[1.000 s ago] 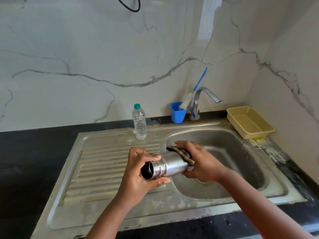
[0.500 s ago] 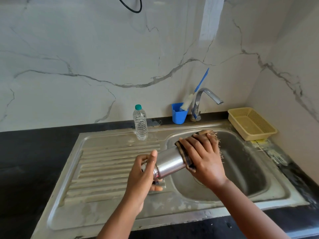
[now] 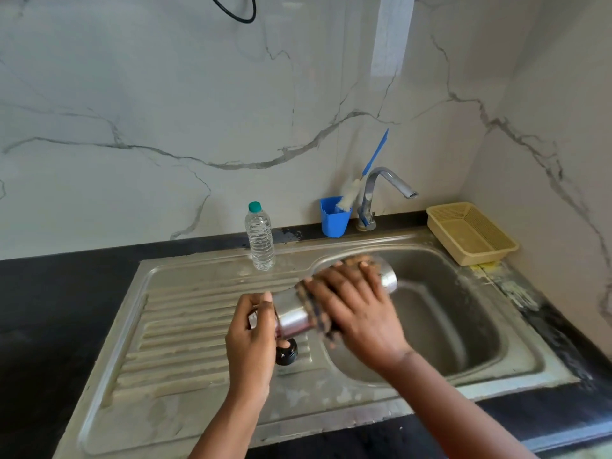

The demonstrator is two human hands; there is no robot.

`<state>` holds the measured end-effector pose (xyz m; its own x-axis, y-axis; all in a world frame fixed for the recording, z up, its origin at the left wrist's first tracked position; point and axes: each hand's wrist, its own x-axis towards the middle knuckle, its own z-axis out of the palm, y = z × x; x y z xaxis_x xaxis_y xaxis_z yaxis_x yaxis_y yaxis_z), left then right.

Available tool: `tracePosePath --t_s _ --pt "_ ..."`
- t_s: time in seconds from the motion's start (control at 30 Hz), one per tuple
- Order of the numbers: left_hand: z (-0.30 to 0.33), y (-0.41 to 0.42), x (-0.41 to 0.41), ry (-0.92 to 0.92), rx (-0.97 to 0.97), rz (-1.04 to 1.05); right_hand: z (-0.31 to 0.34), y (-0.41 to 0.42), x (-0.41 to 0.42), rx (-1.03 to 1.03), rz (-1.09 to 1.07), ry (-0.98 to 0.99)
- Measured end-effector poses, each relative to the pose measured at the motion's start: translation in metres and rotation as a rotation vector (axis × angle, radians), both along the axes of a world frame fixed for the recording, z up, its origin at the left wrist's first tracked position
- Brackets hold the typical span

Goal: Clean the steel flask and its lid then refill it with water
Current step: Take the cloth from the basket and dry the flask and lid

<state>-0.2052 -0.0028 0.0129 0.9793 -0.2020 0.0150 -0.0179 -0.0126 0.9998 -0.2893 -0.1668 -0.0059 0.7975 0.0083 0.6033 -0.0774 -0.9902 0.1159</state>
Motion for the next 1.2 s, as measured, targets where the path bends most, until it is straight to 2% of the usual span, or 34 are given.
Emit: tracePosePath --t_s 0.13,0.23,0.33,0.43,0.53,0.6,0.73,0.8,0.87,0.9,0.97,1.03,1.1,1.2 --pt "0.0 0.007 0.005 -0.069 0.057 -0.019 -0.004 -0.041 -0.009 0.148 -0.074 0.007" --pt "-0.005 -0.004 0.004 -0.08 0.056 0.01 -0.01 -0.008 -0.001 0.245 -0.153 -0.091" --pt "-0.009 -0.015 -0.001 -0.12 0.094 -0.006 -0.021 0.043 0.01 0.203 -0.102 -0.119" --pt "-0.011 -0.011 -0.002 -0.141 0.093 -0.051 -0.023 0.037 0.006 0.075 0.011 -0.001" --pt "-0.017 0.004 0.012 -0.264 0.087 -0.14 -0.013 -0.006 -0.002 0.092 0.078 0.05" --pt "-0.019 0.014 0.022 -0.394 0.101 -0.23 -0.008 -0.034 -0.011 0.172 0.068 0.093" --pt "-0.016 0.021 0.039 -0.715 0.146 -0.43 -0.006 -0.07 -0.027 0.4 0.091 0.355" --pt "-0.019 0.022 0.044 -0.779 0.193 -0.52 -0.01 -0.072 -0.031 0.469 0.091 0.381" --pt "-0.02 0.022 0.045 -0.649 0.293 -0.516 -0.015 -0.067 -0.032 0.431 0.035 0.328" --pt "-0.02 0.021 0.042 -0.484 0.337 -0.473 -0.017 -0.064 -0.032 0.395 0.004 0.275" --pt "-0.021 0.017 0.035 -0.032 0.332 -0.373 -0.021 -0.057 -0.03 0.326 -0.044 0.164" --pt "-0.027 0.012 0.031 0.248 0.262 -0.239 -0.026 -0.049 -0.028 0.233 -0.054 0.102" --pt "-0.033 0.008 0.029 0.288 0.207 -0.105 -0.029 -0.04 -0.026 0.162 -0.041 0.089" --pt "-0.039 0.006 0.03 0.147 0.142 0.028 -0.028 -0.028 -0.022 0.172 -0.078 0.096"
